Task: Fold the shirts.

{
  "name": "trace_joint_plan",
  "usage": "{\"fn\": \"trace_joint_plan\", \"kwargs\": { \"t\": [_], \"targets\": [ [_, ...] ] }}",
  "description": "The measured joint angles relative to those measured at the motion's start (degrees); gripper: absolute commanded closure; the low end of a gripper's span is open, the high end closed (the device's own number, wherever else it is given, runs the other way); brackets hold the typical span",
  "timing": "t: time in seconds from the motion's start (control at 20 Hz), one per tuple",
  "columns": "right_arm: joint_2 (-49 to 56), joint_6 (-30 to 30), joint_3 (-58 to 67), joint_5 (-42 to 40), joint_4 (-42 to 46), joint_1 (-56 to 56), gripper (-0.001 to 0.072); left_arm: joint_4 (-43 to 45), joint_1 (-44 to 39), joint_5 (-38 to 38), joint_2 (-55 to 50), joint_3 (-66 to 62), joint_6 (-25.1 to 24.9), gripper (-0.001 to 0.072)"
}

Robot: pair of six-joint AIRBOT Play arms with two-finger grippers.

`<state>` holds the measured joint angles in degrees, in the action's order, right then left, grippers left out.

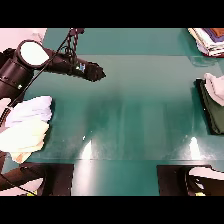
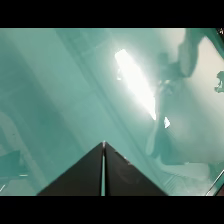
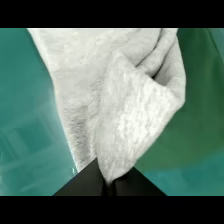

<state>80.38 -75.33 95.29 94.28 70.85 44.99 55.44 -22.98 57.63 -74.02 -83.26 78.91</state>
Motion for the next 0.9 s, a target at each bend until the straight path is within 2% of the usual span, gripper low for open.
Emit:
{"fn": "trace_joint_plan", "kwargs": {
  "t": [0.05,0.1,0.15,0.2,0.25,0.3,0.4,0.6,0.9],
  "targets": [
    [-0.96,-0.15,-1.9,-0.02,1.09,0.85,0.0448,0.0,0.0,0.04,0.0,0.0,-0.33,0.0685],
    [-1.92,-0.22,-3.69,-0.02,1.86,1.86,0.0141,0.04,0.02,0.17,0.0,0.0,-0.61,0.0686],
    [-2.64,-0.22,-5.07,-0.07,2.25,2.82,0.0037,0.04,0.0,0.24,0.0,-0.02,-0.81,0.0686],
    [-3.17,-0.22,-6.34,-0.11,2.34,3.85,0.0054,0.04,0.0,0.26,0.0,0.0,-0.87,0.0686],
    [-3.56,-0.26,-7.17,-0.09,1.92,4.85,0.0149,0.04,0.0,0.31,0.0,-0.02,-1.01,0.0686],
    [-3.91,-0.37,-7.74,-0.02,0.52,5.88,0.0203,0.07,0.0,0.42,0.0,0.0,-1.07,0.0686],
    [-4.22,-0.46,-7.87,0.31,-3.17,7.04,0.0206,0.07,0.0,0.44,0.0,0.0,-1.22,0.0686],
    [-4.55,-0.61,-4.66,0.55,-12.07,5.07,0.0263,0.09,0.0,0.37,0.0,0.0,-1.31,0.0685],
    [-5.38,-1.09,-0.15,2.84,-19.76,-13.27,0.0266,-0.02,0.0,-0.02,0.0,0.0,-1.33,0.0686]
  ]
}}
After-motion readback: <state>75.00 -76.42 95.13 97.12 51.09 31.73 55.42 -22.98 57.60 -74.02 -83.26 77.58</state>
